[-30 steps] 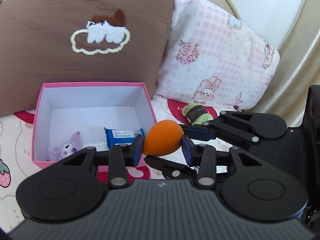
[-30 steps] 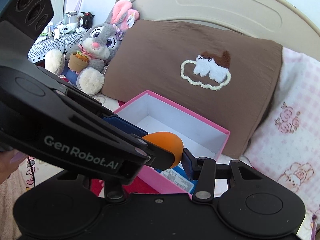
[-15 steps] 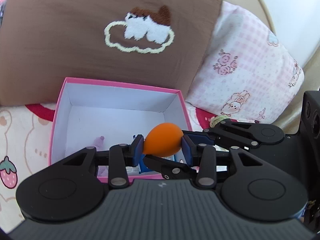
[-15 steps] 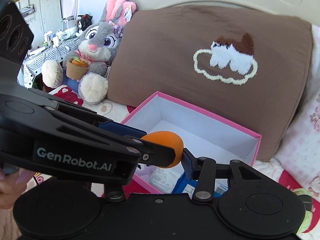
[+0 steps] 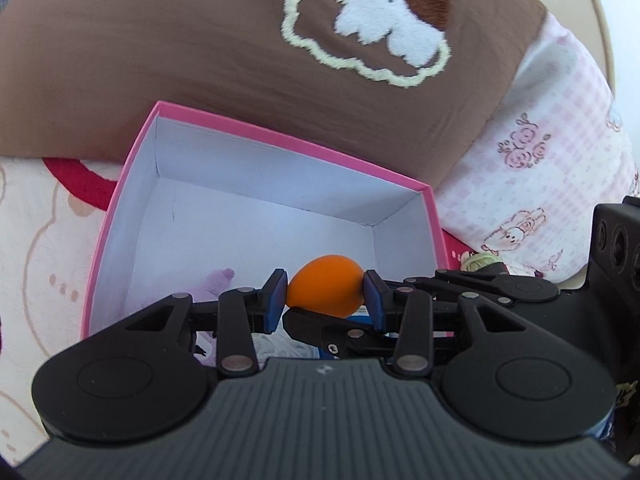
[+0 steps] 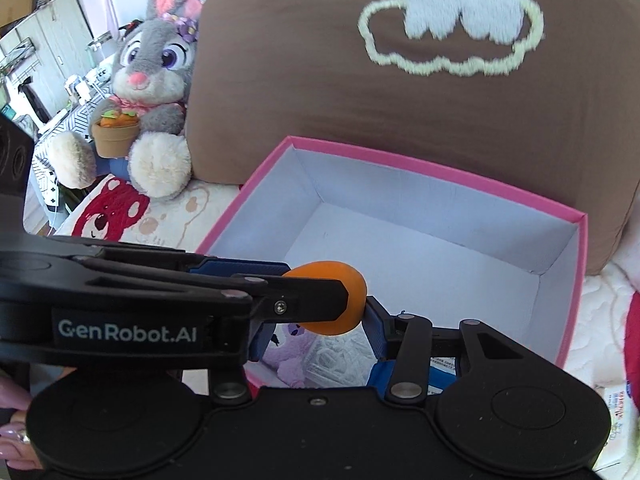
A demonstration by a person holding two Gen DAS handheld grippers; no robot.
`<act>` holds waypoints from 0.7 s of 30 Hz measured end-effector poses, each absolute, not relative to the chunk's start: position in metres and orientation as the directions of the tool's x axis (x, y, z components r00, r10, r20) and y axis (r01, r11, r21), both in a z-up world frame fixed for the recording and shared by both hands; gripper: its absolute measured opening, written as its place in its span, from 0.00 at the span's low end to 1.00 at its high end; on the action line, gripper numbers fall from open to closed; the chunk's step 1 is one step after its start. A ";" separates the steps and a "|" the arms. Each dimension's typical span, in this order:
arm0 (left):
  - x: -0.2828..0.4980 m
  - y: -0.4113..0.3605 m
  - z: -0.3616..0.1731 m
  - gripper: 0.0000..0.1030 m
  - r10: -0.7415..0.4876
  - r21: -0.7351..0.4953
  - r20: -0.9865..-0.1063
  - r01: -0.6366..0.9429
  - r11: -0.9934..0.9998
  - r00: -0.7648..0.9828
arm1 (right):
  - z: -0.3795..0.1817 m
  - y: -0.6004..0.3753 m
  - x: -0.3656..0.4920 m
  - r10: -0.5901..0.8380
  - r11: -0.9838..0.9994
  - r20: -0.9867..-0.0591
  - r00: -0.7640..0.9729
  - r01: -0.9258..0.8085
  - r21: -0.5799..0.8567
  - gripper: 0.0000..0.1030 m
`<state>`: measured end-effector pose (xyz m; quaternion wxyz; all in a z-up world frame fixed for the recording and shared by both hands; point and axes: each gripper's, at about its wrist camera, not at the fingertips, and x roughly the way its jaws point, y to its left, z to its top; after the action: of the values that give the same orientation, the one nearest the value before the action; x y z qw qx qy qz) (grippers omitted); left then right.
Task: Organize objects
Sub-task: 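Lower the orange sponge into the pink box beside the plush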
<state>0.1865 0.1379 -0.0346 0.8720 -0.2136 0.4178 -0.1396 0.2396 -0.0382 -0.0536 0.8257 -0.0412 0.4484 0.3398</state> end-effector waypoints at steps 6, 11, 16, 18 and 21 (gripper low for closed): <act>0.199 0.144 -0.061 0.38 -0.439 -0.529 -0.652 0.045 0.848 0.618 | -0.073 -0.032 0.255 0.493 0.785 -0.795 0.352 -0.575 0.232 0.51; 0.205 0.149 -0.076 0.38 -0.453 -0.553 -0.641 0.036 0.832 0.619 | -0.085 -0.030 0.265 0.481 0.796 -0.812 0.331 -0.554 0.246 0.51; 0.211 0.151 -0.088 0.39 -0.455 -0.561 -0.644 0.026 0.828 0.615 | -0.096 -0.026 0.271 0.469 0.796 -0.824 0.319 -0.556 0.238 0.51; 0.213 0.152 -0.092 0.39 -0.456 -0.566 -0.640 0.022 0.824 0.619 | -0.099 -0.025 0.274 0.463 0.798 -0.827 0.318 -0.555 0.234 0.51; 0.215 0.153 -0.098 0.39 -0.461 -0.574 -0.639 0.018 0.819 0.616 | -0.103 -0.023 0.277 0.451 0.800 -0.837 0.311 -0.556 0.225 0.51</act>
<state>0.2153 0.1532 -0.0979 0.8584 -0.2670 0.4153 -0.1394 0.2769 -0.0228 -0.1031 0.8078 -0.0526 0.4976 0.3116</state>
